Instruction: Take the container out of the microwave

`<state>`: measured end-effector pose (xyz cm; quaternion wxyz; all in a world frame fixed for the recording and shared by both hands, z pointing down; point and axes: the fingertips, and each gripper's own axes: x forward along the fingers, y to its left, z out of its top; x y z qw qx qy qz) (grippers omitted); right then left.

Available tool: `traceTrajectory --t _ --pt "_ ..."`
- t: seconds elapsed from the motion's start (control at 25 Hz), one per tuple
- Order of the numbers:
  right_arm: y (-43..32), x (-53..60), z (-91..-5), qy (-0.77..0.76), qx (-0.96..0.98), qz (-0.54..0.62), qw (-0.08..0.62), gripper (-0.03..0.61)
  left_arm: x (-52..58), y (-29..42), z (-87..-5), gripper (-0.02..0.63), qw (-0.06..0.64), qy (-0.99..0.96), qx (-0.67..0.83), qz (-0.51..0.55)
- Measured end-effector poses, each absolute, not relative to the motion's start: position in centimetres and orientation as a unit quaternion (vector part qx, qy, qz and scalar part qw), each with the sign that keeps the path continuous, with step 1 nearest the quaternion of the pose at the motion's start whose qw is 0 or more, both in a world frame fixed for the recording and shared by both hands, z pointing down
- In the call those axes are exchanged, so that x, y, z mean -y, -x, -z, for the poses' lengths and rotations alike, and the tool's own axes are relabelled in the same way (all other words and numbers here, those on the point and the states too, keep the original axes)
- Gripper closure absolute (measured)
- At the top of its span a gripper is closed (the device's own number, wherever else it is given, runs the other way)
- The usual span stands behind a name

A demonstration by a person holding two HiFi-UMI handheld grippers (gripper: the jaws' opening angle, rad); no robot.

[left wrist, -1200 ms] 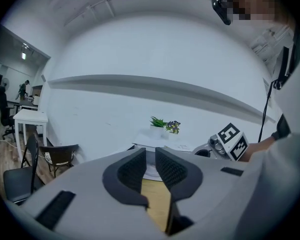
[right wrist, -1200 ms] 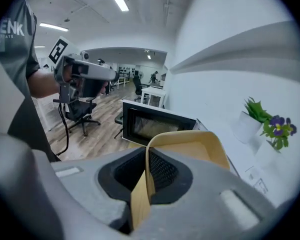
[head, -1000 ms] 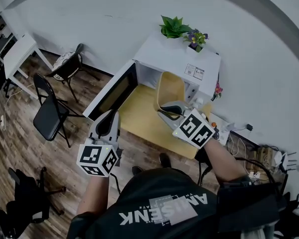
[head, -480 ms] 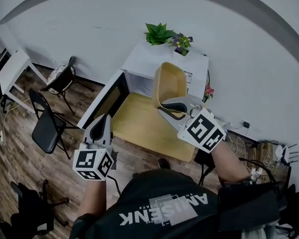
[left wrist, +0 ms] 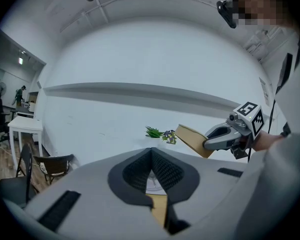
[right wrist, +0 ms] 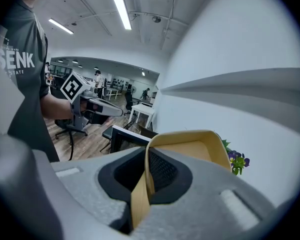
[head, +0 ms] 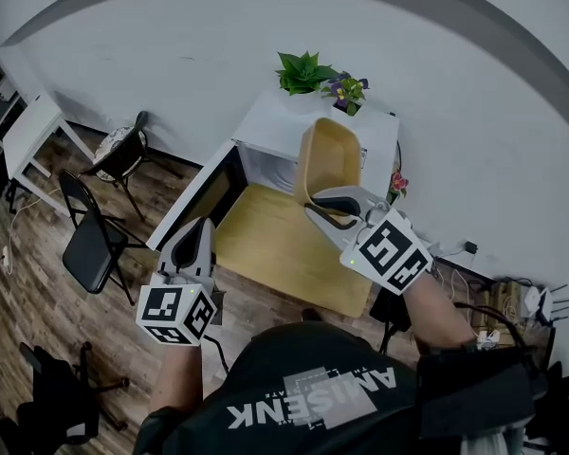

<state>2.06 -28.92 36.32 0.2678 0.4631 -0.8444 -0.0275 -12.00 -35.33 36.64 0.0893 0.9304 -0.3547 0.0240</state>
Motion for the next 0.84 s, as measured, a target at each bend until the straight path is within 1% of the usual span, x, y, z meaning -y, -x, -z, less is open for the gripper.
traceTrajectory --t 0.52,0.84 --pt "-3.4 29.9 -36.4 -0.453 0.852 0.023 0.261 0.555 36.2 11.2 -35.8 0.612 0.074 -0.922 0.380 -0.017" --pt "-3.6 30.0 -36.2 -0.446 0.854 0.032 0.266 0.555 36.4 10.9 -35.7 0.612 0.079 -0.922 0.380 -0.016"
